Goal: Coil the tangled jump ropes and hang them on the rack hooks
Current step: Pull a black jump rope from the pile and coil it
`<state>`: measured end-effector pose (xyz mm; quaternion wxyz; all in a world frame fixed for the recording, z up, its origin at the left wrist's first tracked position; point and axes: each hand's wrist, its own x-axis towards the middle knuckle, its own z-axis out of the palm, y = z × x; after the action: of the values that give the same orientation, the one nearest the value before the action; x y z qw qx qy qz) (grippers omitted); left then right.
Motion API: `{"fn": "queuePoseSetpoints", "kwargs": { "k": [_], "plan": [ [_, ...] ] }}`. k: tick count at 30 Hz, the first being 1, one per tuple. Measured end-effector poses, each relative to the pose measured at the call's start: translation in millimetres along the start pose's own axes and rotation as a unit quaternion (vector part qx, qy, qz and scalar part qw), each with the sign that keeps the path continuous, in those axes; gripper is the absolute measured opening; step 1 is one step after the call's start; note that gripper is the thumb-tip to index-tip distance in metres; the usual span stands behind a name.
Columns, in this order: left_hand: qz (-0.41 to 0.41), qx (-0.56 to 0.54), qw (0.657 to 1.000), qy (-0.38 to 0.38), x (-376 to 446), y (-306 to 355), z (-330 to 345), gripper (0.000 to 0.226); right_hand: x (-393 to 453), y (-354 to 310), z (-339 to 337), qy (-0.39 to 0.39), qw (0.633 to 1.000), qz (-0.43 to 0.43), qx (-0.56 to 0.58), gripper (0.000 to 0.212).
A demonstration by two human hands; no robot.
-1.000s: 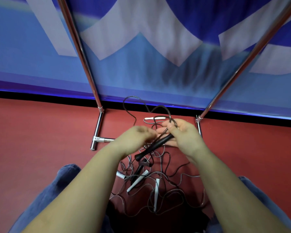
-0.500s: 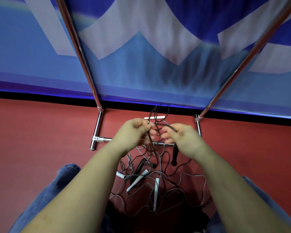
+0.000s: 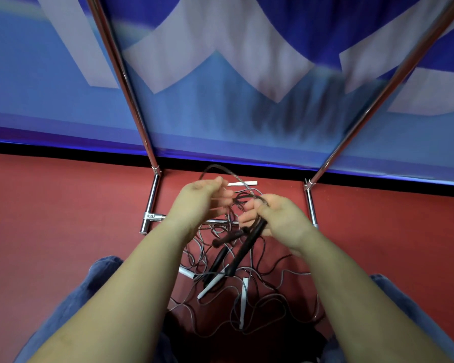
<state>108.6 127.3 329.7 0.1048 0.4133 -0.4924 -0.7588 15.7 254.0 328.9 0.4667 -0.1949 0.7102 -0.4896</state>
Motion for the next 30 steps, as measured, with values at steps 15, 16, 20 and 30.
{"fn": "queuePoseSetpoints", "kwargs": {
  "k": [15,16,20,30],
  "plan": [
    [-0.092,0.145,0.944,-0.281,-20.2,-7.5,11.3,0.036,2.3,-16.6,-28.7,0.11,0.917,-0.016,0.383,0.03],
    [-0.098,0.124,0.947,-0.28,-20.3,-8.0,13.2,0.037,2.5,-16.3,-25.0,0.105,0.913,-0.012,0.393,0.03],
    [-0.112,0.09,0.954,-0.265,-19.6,-9.2,16.3,0.035,2.1,-13.3,-9.9,0.089,0.921,-0.003,0.379,0.027],
    [-0.078,0.131,0.953,-0.262,-19.6,-11.0,15.8,0.019,-1.2,-13.4,-8.6,0.034,0.956,0.028,0.291,0.037]
  ]
}}
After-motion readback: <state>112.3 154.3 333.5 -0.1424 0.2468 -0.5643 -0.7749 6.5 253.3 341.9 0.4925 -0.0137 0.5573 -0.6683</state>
